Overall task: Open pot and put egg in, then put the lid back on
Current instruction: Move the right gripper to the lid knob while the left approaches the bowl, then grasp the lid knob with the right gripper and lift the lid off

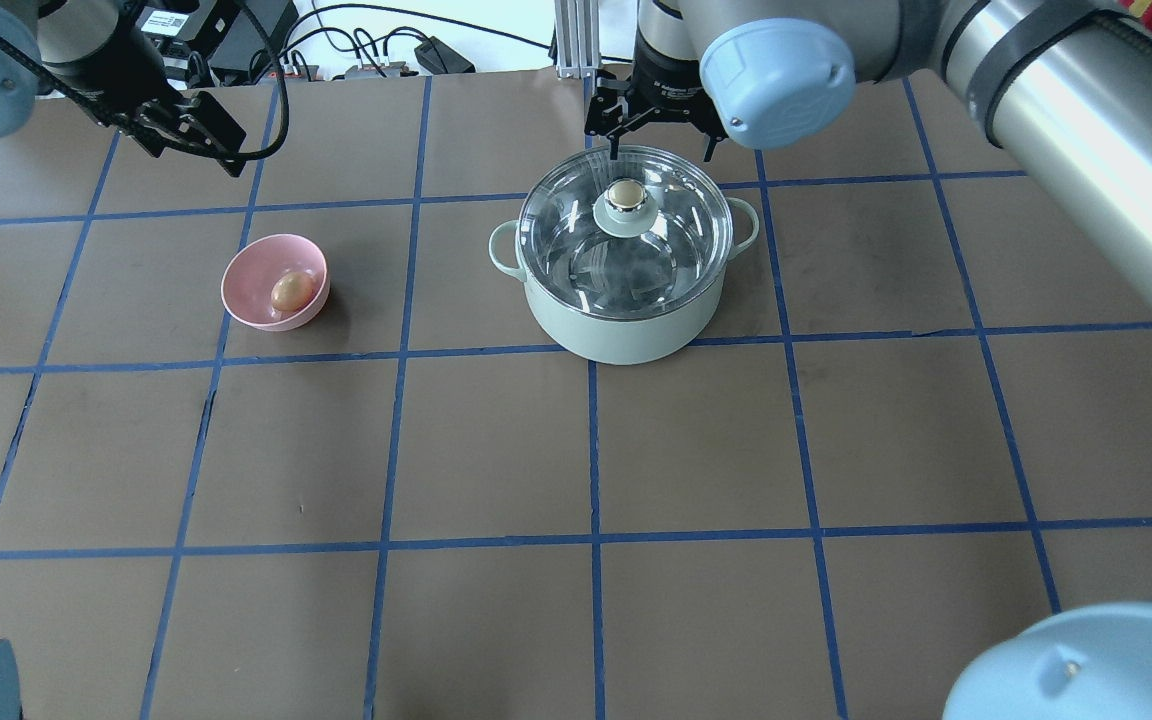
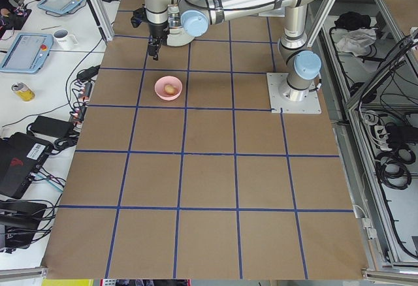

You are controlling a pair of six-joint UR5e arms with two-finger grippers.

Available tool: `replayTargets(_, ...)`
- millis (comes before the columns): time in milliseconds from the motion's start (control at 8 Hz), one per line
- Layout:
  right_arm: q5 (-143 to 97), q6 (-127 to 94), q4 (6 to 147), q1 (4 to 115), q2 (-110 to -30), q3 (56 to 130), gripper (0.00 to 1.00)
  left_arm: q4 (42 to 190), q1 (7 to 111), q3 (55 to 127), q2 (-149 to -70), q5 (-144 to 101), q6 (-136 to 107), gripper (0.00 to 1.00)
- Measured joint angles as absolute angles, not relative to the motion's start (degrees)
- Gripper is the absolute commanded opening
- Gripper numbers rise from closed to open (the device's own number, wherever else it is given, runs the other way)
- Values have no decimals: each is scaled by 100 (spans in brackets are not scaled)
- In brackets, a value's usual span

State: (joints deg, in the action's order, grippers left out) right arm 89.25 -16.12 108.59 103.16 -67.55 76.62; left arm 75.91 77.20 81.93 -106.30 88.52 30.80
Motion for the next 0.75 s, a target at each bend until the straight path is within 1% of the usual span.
replayTargets(375, 8917, -1875, 11074, 10477, -6299, 7631, 100, 6924, 7682, 8475, -10915, 8876, 3588, 100)
replayTargets(500, 8914, -1905, 11080, 10488, -6239, 7629, 96, 6807, 7620, 8525, -11062, 8865, 3611, 100)
replayTargets(625, 8913, -1914, 11081, 10491, -6209, 7629, 95, 6744, 7556, 8600, -11182, 8848, 3575, 100)
replayTargets(750, 8912, -1920, 11073, 10493, -6210, 7630, 91, 6696, 7501, 8706, -11253, 8831, 3294, 100)
